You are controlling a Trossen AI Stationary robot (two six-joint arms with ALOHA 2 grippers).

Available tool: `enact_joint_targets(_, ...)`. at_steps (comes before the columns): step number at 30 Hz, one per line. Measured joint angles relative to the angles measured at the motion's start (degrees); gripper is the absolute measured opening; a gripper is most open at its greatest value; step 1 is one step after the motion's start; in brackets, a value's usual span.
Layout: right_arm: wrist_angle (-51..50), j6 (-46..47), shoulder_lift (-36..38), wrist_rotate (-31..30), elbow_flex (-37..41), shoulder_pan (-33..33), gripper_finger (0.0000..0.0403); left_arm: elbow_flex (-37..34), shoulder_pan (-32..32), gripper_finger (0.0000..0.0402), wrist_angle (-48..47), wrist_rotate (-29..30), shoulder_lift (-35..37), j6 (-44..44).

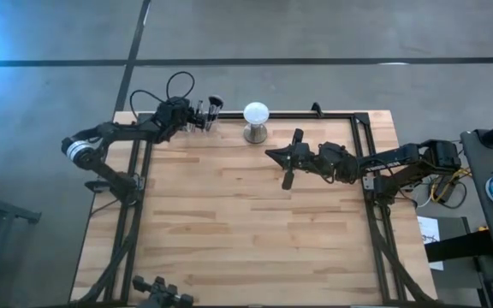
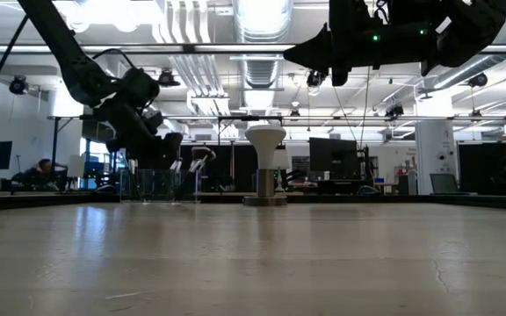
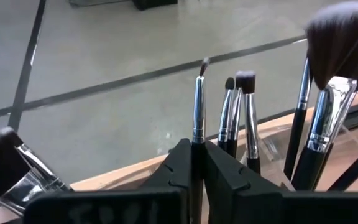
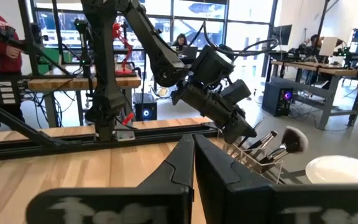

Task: Put items in baskets/containers
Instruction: Put the liner brush into the middle section of the transparent organizer, then return to Home Position

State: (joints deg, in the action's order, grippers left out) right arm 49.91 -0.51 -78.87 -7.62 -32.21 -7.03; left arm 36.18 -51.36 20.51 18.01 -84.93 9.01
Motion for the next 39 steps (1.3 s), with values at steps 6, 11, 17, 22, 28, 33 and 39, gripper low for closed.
enact_joint_targets(6, -0.02, 0.19, -0.02, 0.03, 0.0, 0.0, 0.0008, 0.0, 0.03, 0.0049, -0.22, -0.09, 0.69, 1.84)
enact_joint_targets(11, -0.02, 0.31, -0.02, 0.09, 0.0, 0.0, 0.0008, 0.0, 0.19, 0.0073, -1.16, -0.59, 2.43, 1.93)
enact_joint_targets(17, -0.44, 0.08, -0.02, 0.11, 0.35, -0.28, 0.0008, 0.0, 0.22, 0.0084, -4.35, -3.26, 5.88, 1.99)
enact_joint_targets(22, -6.36, -0.78, 0.39, 0.15, 0.55, -3.08, 0.0008, 0.0, 1.53, 0.0068, -5.87, -6.97, 10.19, 1.93)
enact_joint_targets(28, -12.28, -0.8, 1.16, 8.12, 1.07, -9.34, 0.0008, -2.58, 7.95, 0.0009, -2.14, -10.07, 14.64, -1.57)
enact_joint_targets(33, -11.56, -2.47, 2.47, 13.94, 3.09, -13.84, 0.0008, -8.98, 14.49, 0.0001, 8.57, -14.83, 18.53, -2.5)
enact_joint_targets(39, -11.52, -2.96, 8.92, 14.11, 7.44, -15.33, 0.0008, -16.92, 19.45, 0.0, 15.12, -18.69, 24.73, -3.15)
